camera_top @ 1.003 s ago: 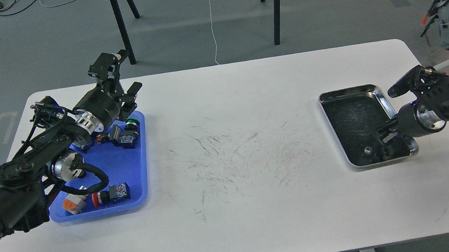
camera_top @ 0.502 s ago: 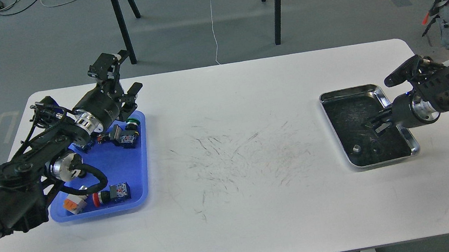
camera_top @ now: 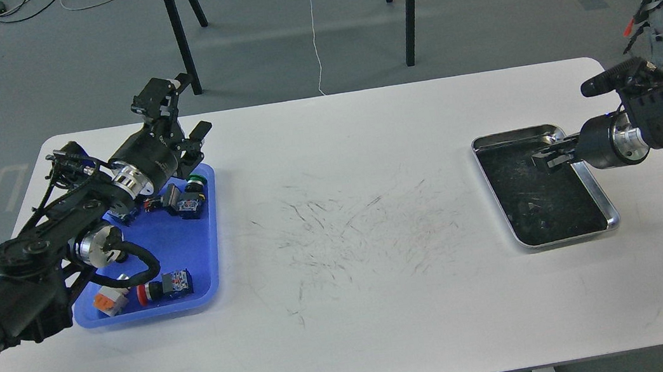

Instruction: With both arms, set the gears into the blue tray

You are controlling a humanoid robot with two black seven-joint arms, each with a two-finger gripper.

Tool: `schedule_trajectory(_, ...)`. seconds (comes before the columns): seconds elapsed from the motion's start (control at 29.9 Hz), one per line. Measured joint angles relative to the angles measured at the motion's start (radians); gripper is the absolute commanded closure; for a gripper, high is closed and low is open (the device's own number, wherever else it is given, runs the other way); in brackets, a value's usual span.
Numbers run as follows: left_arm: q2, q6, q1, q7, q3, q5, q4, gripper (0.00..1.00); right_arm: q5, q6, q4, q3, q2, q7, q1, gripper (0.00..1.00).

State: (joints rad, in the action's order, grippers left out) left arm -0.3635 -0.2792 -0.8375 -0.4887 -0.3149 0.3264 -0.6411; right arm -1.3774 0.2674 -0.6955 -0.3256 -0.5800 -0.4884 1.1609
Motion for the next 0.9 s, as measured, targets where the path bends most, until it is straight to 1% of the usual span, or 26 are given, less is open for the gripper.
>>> schedule_trajectory(0.27,-0.003,-0.001,0.0,0.0,0.0,-0.001,0.0,0.0,0.148,0.008,-0.03,0.001,0.013,0.0,0.016,0.89)
schedule_trajectory(0.64,-0.003,-0.002,-0.005,0.0,-0.001,0.0,0.001,0.0,0.274,0.062,-0.058,0.004,0.042,0.0,0.038,0.89)
schedule_trajectory(0.9,-0.002,-0.002,-0.005,0.0,0.0,0.0,0.001,0.0,0.302,0.077,-0.136,0.024,0.055,0.0,0.035,0.88)
